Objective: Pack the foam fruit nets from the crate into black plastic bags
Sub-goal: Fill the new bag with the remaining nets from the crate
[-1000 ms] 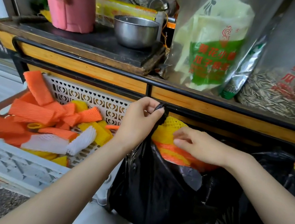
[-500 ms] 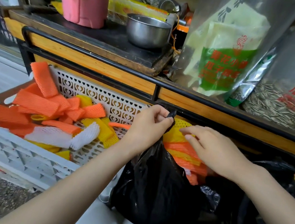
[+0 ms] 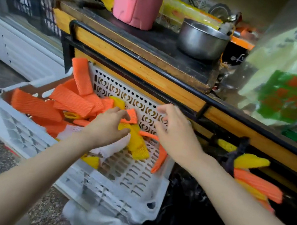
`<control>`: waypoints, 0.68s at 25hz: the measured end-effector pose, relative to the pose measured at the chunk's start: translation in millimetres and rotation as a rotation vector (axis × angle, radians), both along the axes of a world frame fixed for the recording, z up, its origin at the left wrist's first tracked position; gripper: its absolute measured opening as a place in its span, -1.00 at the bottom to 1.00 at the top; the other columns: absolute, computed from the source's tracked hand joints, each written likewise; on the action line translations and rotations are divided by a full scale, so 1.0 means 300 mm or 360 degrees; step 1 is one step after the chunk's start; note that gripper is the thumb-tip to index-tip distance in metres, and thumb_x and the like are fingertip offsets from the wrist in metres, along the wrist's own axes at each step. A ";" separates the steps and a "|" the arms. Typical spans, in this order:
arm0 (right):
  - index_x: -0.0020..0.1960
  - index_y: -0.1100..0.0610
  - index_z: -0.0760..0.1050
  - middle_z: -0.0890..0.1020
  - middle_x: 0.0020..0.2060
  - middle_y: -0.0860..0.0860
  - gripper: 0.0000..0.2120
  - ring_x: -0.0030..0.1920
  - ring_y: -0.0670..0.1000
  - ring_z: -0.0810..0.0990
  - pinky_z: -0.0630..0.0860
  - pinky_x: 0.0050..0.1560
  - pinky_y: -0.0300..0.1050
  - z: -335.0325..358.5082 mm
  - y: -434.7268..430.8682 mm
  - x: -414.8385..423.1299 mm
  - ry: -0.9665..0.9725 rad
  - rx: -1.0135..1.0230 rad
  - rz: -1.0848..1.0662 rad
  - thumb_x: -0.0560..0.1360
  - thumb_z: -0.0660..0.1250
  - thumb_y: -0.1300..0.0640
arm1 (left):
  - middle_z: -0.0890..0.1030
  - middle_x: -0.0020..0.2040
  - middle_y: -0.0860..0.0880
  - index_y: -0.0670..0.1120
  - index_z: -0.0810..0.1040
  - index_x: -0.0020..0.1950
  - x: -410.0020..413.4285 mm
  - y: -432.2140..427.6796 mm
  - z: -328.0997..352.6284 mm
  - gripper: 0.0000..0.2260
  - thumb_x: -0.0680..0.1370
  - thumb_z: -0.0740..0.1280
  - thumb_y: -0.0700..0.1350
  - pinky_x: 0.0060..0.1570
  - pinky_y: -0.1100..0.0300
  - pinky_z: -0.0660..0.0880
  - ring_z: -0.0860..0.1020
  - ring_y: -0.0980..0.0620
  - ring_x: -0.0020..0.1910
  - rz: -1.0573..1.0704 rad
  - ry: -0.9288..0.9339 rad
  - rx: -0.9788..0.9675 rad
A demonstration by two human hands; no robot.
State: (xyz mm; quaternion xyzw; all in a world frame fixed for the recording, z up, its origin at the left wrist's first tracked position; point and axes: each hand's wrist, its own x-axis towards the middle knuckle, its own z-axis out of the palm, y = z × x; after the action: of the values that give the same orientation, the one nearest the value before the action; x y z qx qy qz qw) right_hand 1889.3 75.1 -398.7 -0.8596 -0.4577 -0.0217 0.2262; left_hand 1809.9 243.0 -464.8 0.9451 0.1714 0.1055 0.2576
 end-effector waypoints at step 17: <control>0.25 0.13 0.44 0.36 0.29 0.13 -0.68 0.33 0.15 0.28 0.27 0.32 0.02 -0.511 0.294 0.361 -0.0235 -0.1081 -0.0597 0.50 0.29 0.12 | 0.48 -0.19 -0.07 -0.16 0.46 -0.17 0.254 0.220 -0.278 -0.86 0.51 0.36 -0.13 -0.23 0.17 0.40 0.47 -0.06 -0.12 -0.0063 0.0776 -0.0162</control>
State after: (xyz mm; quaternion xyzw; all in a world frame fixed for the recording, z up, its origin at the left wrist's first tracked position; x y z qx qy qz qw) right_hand 1997.5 163.2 -551.9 -0.9503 -0.2889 0.0282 -0.1124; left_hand 1886.2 308.9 -548.3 0.9316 0.2149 -0.1395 0.2580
